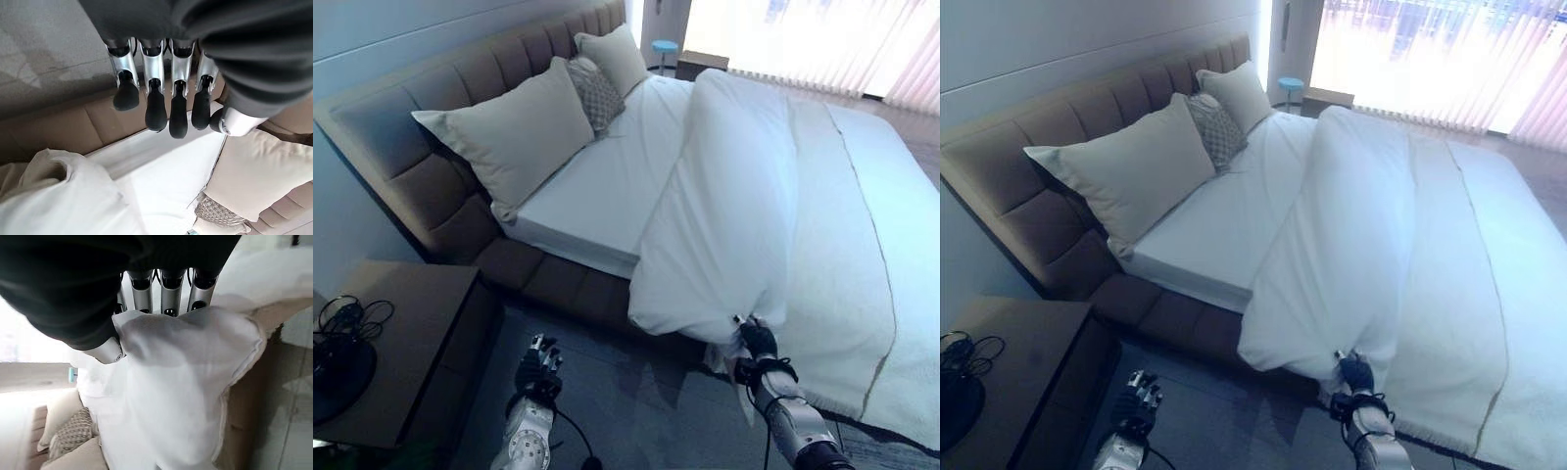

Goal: Make the bed

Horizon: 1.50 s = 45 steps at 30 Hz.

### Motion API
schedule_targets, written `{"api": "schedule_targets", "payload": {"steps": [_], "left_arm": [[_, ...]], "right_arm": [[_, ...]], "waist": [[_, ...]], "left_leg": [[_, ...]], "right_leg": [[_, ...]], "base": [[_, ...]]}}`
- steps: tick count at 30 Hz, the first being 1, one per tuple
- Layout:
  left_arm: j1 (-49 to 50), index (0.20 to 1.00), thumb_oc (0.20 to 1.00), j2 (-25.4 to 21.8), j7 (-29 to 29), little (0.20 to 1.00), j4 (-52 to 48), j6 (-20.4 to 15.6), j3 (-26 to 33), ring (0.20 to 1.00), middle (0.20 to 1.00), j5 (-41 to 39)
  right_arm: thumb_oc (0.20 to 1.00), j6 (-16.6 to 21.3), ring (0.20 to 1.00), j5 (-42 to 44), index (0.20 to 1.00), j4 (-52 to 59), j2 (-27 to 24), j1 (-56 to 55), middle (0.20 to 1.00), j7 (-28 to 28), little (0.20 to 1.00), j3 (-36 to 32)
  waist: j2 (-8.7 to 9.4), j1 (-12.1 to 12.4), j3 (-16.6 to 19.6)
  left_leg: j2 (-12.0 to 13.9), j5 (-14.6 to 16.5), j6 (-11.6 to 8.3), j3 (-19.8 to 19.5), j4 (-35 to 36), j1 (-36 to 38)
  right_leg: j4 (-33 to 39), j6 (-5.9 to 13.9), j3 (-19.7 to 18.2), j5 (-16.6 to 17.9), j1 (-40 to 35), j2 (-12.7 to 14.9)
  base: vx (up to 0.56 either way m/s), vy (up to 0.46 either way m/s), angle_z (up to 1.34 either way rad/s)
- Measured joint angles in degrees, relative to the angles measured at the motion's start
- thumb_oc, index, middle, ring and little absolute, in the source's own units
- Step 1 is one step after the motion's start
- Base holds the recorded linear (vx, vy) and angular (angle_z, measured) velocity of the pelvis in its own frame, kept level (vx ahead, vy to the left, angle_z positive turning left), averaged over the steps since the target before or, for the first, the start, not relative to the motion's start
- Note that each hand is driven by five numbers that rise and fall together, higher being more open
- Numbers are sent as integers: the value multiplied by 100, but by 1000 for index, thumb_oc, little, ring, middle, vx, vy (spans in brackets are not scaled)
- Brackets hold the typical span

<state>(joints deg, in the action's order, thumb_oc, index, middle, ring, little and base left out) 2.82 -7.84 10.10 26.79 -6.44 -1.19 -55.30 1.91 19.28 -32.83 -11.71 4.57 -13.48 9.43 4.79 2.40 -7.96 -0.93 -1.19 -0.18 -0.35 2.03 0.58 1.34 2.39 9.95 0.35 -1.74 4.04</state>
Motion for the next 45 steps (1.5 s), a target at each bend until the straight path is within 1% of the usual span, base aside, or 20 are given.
{"api": "schedule_targets", "payload": {"steps": [4, 5, 6, 7, 8, 10, 11, 12, 13, 15, 19, 23, 27, 28, 29, 32, 37, 39, 42, 45], "left_arm": [[-32, 200, 200, -151, -61, 200, 124, 22, -17, 200, 200, 286], [-61, 200, 200, -189, -62, 200, 248, 30, -44, 200, 200, 299], [-76, 200, 200, -213, -60, 200, 322, 37, -88, 200, 200, 326], [-89, 200, 200, -282, -60, 200, 448, 53, -163, 200, 200, 479], [-94, 200, 200, -328, -63, 200, 557, 55, -247, 200, 200, 525], [-221, 404, 404, -361, -87, 404, 899, 57, -331, 404, 404, 671], [-321, 915, 915, -386, -81, 915, 1070, 70, -455, 915, 915, 788], [-340, 1000, 1000, -377, -90, 1000, 1068, 78, -478, 1000, 1000, 861], [-569, 1000, 1000, -372, -118, 1000, 1544, 37, -617, 1000, 1000, 1097], [-857, 1000, 1000, -337, -101, 1000, 1960, 92, -668, 1000, 1000, 1260], [-1283, 1000, 1000, -298, -104, 1000, 2818, 116, -661, 1000, 1000, 1600], [-1401, 1000, 1000, -370, -128, 1000, 3421, 234, -726, 1000, 1000, 2298], [-1427, 1000, 1000, -546, -210, 1000, 3864, 335, -721, 1000, 1000, 3147], [-1416, 1000, 1000, -593, -239, 1000, 3960, 357, -714, 1000, 1000, 3371], [-1417, 1000, 1000, -666, -299, 1000, 4091, 397, -715, 1000, 1000, 3676], [-1240, 1000, 1000, -776, -342, 1000, 4098, 464, -621, 1000, 1000, 3981], [-753, 1000, 1000, -787, -382, 1000, 3159, 445, -426, 1000, 1000, 3859], [-457, 1000, 1000, -757, -411, 1000, 1975, 408, -358, 1000, 1000, 3390], [-399, 1000, 1000, -695, -430, 1000, 1086, 252, -330, 1000, 1000, 2739], [-589, 1000, 1000, -574, -512, 1000, 305, 167, -359, 1000, 1000, 2105]], "right_arm": [[200, -51, 200, -519, 200, -535, 5, 184, 200, -4, 200, 25], [467, -58, 467, -607, 467, -682, 5, 257, 467, -4, 467, 56], [633, -60, 633, -649, 633, -766, 6, 283, 633, -4, 633, 63], [1000, -69, 1000, -691, 1000, -948, 6, 342, 1000, 1, 1000, 113], [1000, -96, 1000, -719, 1000, -1194, 7, 446, 1000, 21, 1000, 235], [1000, -118, 1000, -740, 1000, -1537, 3, 580, 1000, 70, 1000, 422], [1000, -207, 1000, -786, 1000, -1828, -28, 714, 1000, 117, 1000, 660], [1000, -248, 1000, -856, 1000, -1869, -18, 706, 1000, 140, 1000, 699], [1000, -261, 1000, -1076, 1000, -2348, -69, 925, 1000, 250, 1000, 1145], [1000, -416, 1000, -1274, 1000, -2672, -48, 986, 1000, 432, 1000, 1383], [1000, -481, 1000, -1473, 1000, -3108, -18, 1011, 1000, 546, 1000, 1428], [1000, -514, 1000, -1722, 1000, -3597, -44, 1002, 1000, 550, 1000, 1423], [1000, -499, 1000, -1761, 1000, -3849, -167, 865, 1000, 555, 1000, 1105], [1000, -473, 1000, -1748, 1000, -3869, -205, 829, 1000, 564, 1000, 953], [1000, -458, 1000, -1721, 1000, -3873, -269, 745, 1000, 556, 1000, 531], [1000, -434, 1000, -1220, 1000, -3793, -413, 559, 1000, 544, 1000, 20], [1000, -256, 1000, -336, 1000, -2595, -465, 79, 1000, 578, 1000, -309], [1000, -147, 1000, 177, 1000, -1424, -474, -300, 1000, 652, 1000, -422], [1000, 15, 1000, 717, 1000, -477, -488, -426, 1000, 779, 1000, -431], [1000, 213, 1000, 1216, 1000, 270, -599, -48, 1000, 903, 1000, -455]], "waist": [[19, -7, 13], [18, -8, 12], [12, -8, 8], [7, -7, 5], [2, -3, -3], [-55, -1, -38], [-54, -6, -63], [-86, -10, -118], [-173, -7, -229], [-245, -25, -420], [-325, -36, -802], [-333, -177, -832], [-339, -188, -836], [-343, -287, -840], [-382, -328, -862], [-403, -387, -863], [-475, -610, -855], [-518, -624, -841], [-515, -563, -856], [-596, -438, -899]], "left_leg": [[-22, -6, 7, 37, 67, 3], [-24, -6, 8, 46, 82, 1], [-26, -8, 11, 47, 89, -2], [-28, -9, 12, 53, 102, -16], [-28, -15, 21, 83, 120, -53], [-27, -19, 26, 127, 106, -147], [-29, -30, 43, 182, 69, -329], [-37, -55, 51, 192, 74, -401], [-49, -78, 62, 198, 21, -585], [-70, -129, 69, 206, 27, -745], [-47, -203, 63, 310, 99, -827], [-42, -231, 67, 353, 196, -822], [-35, -230, 67, 500, 293, -679], [-38, -228, 66, 519, 297, -657], [-41, -225, 64, 518, 299, -583], [-10, -167, 25, 645, 302, -286], [61, -150, 3, 661, 304, -138], [138, -122, -66, 666, 162, -135], [154, 23, -259, 579, -348, -416], [213, 123, -398, 76, -697, -743]], "right_leg": [[100, 14, -5, 39, -5, 2], [112, 17, -6, 42, 3, 5], [118, 17, -8, 42, 9, 6], [122, 18, -12, 43, 34, 9], [120, 19, -17, 45, 101, 6], [112, 26, -17, 66, 222, 14], [118, 26, -15, 134, 395, 7], [159, 29, -13, 177, 449, 15], [217, 59, -9, 265, 587, 24], [375, 41, -1, 396, 681, 30], [385, 9, -19, 479, 835, 13], [385, 2, -20, 488, 901, 10], [386, 2, -149, 488, 876, 2], [386, 2, -159, 488, 869, 4], [386, 2, -159, 487, 790, 7], [385, 3, -227, 484, 575, 3], [384, -9, -343, 488, 466, -75], [365, -37, -319, 438, 406, -179], [209, -156, -377, 401, 546, -174], [200, -285, -422, 494, 653, -231]], "base": [[-7, -36, -3], [-64, -32, -2], [-107, -29, -2], [-129, -23, -6], [-134, -12, -9], [-78, -10, -15], [-63, -24, -17], [-73, -37, -13], [-32, -20, -9], [-14, -17, -5], [22, -3, -10], [49, -10, -7], [72, -13, -18], [102, -13, -6], [112, -26, -5], [104, -36, -24], [69, -111, -12], [-27, -134, 2], [-16, -61, -3], [78, 10, -6]]}}
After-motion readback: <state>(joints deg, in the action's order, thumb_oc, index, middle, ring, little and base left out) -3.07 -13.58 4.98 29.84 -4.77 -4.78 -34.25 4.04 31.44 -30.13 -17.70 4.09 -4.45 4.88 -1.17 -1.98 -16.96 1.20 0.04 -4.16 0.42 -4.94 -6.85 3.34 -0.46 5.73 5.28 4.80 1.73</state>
